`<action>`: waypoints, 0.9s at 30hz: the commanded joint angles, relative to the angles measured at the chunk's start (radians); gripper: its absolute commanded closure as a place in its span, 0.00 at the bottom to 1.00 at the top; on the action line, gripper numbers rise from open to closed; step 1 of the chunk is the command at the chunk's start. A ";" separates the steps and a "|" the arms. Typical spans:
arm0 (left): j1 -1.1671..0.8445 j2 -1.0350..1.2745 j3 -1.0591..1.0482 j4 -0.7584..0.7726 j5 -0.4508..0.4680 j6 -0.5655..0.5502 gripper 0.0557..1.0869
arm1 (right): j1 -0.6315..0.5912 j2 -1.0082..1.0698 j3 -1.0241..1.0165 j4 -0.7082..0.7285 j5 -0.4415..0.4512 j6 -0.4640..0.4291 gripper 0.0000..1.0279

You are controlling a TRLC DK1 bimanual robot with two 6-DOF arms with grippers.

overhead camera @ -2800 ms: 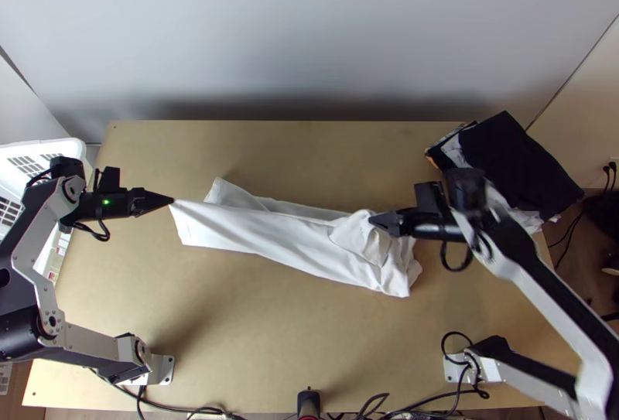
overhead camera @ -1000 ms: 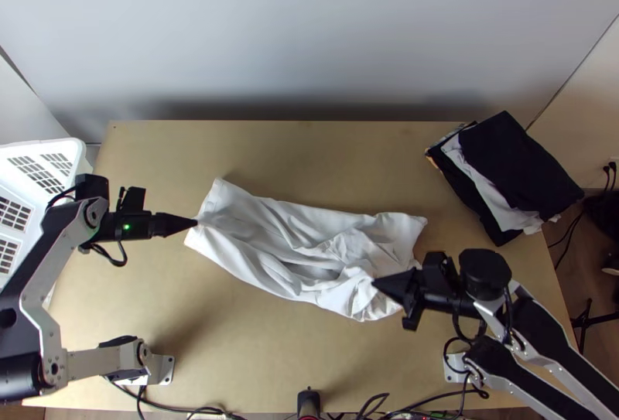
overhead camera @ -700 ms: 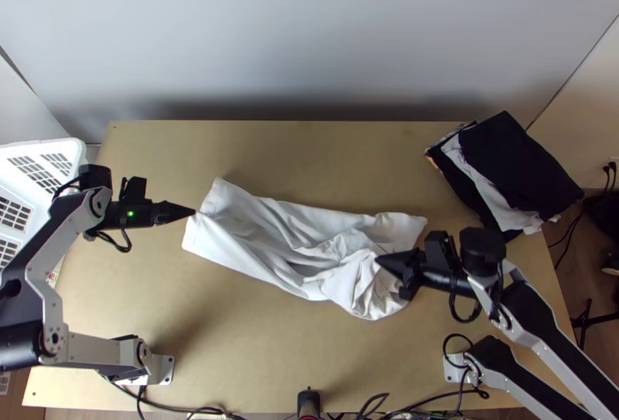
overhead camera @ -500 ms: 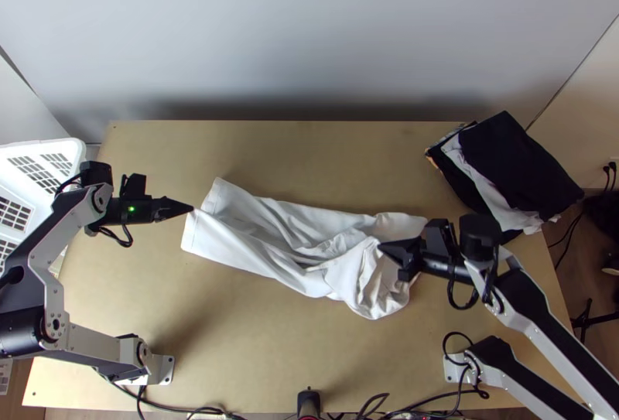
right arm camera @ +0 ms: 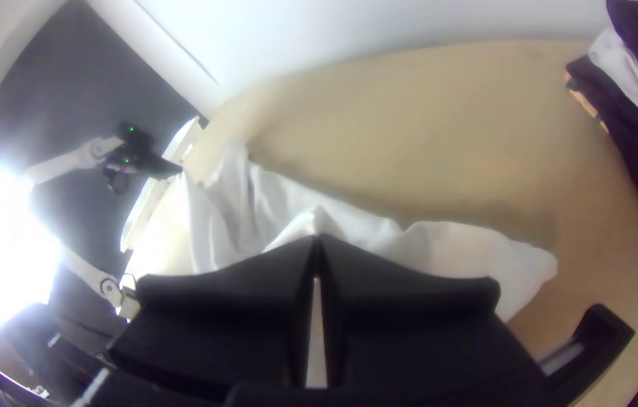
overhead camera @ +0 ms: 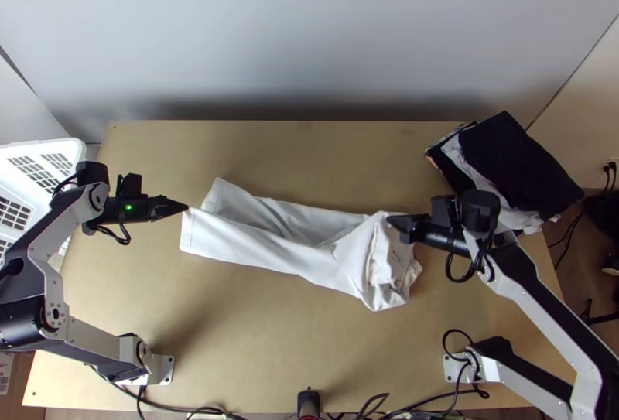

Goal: Fold the t-shirt

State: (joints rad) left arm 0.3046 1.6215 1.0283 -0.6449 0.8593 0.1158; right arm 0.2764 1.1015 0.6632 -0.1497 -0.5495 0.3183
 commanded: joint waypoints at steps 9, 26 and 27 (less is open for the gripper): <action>-0.125 0.060 0.009 0.113 -0.112 -0.110 0.97 | -0.187 0.152 0.009 0.007 0.010 0.018 0.98; -0.288 0.149 0.134 0.169 -0.137 -0.229 0.97 | -0.204 0.218 -0.005 0.006 0.089 0.018 0.98; -0.289 0.150 0.134 0.169 -0.138 -0.231 0.97 | -0.209 0.227 -0.004 0.004 0.089 0.019 0.98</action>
State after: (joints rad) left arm 0.0521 1.7405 1.1324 -0.4862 0.7315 -0.0910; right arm 0.0879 1.2850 0.6621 -0.1440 -0.4942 0.3363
